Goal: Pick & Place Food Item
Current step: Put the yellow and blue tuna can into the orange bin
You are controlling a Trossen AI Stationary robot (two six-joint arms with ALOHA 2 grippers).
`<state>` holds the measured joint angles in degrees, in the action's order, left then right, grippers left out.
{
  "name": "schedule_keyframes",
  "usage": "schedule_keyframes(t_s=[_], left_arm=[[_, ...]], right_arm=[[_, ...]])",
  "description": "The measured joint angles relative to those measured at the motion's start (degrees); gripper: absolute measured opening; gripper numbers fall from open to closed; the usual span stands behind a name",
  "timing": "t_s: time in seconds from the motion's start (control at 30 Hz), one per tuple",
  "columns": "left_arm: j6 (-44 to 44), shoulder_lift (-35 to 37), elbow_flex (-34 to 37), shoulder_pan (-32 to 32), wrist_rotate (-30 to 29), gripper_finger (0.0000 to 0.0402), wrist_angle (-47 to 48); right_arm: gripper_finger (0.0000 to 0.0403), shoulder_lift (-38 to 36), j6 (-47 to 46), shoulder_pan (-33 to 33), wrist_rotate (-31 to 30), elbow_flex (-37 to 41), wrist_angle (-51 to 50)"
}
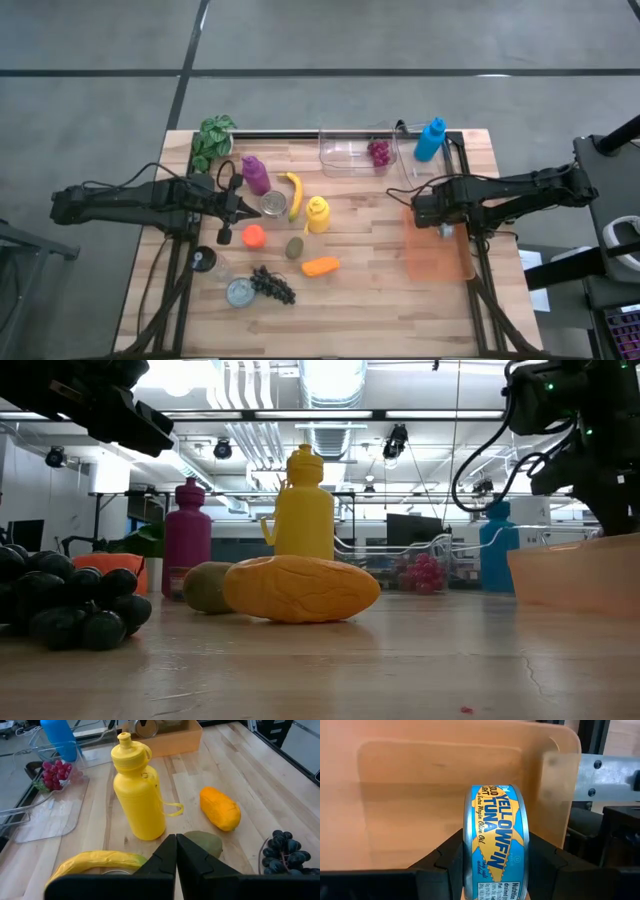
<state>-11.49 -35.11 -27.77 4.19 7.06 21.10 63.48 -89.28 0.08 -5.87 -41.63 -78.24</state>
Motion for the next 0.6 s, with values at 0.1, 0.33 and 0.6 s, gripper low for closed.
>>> schedule_keyframes(t_s=[0.1, 0.33, 0.6], left_arm=[[0.00, 0.00, 0.00, -0.01, 0.01, 0.0010, 0.00], [0.00, 0.00, 0.00, -0.01, 0.01, 0.0010, 0.00], [0.00, 0.00, 0.00, 0.00, -0.01, 0.0010, 0.00]], right_arm=[[0.0146, 0.00, -0.28, 0.00, -0.23, -0.06, 0.02], [0.0146, 0.00, -0.28, 0.00, -0.23, -0.06, 0.02], [0.0150, 0.42, -0.28, 0.00, -0.23, -0.09, 0.05]])
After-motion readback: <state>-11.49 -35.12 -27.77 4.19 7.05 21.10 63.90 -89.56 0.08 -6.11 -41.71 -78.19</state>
